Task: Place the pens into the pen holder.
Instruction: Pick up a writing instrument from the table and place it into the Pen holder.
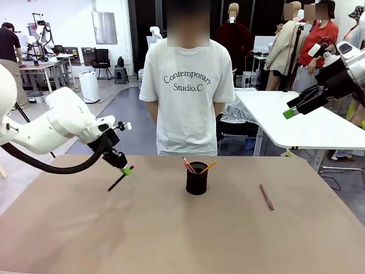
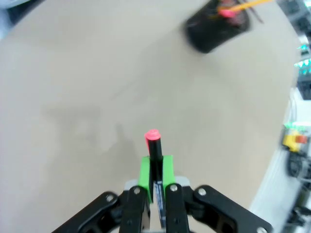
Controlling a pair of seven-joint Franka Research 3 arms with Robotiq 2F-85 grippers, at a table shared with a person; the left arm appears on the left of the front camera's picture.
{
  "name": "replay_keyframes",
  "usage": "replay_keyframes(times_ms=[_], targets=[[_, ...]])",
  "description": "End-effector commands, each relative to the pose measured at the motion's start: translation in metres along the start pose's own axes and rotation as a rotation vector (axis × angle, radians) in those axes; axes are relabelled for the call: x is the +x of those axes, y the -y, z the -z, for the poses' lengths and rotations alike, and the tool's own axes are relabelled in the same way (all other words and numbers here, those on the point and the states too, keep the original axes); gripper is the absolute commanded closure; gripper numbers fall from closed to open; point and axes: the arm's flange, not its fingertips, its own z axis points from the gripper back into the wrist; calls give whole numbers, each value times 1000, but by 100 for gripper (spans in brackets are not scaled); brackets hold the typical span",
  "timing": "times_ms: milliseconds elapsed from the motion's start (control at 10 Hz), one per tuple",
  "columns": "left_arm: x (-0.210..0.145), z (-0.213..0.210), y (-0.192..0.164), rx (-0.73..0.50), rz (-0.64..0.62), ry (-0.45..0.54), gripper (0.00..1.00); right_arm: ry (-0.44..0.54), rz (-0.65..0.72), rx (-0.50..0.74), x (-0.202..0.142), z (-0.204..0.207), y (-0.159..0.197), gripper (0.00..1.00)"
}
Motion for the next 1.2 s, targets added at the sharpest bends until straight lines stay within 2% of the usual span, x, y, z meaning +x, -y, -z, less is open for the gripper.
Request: replay_keyframes(times_ms=[0,300,400,600,700,800,1000,1100], targets=[[-20,-17,15,-254,161,59,100,3,-2,-4,3,-1,1,0],[-7,-28,42,-444,385,196,100,3,-2,-4,3,-1,1,0],[-3,-29,46,-458,438,270,100,3,-2,-4,3,-1,1,0],[7,-28,55,-393,574,561,100,3,-2,-4,3,-1,1,0],[11,-30,56,-369,629,638,100,3,-2,-4,3,-1,1,0],[14,-32,57,-361,668,681,100,3,-2,-4,3,-1,1,0],[23,-31,53,-323,667,740,100,3,-2,-4,3,-1,1,0],[28,-37,54,-347,634,685,100,3,-2,-4,3,-1,1,0]])
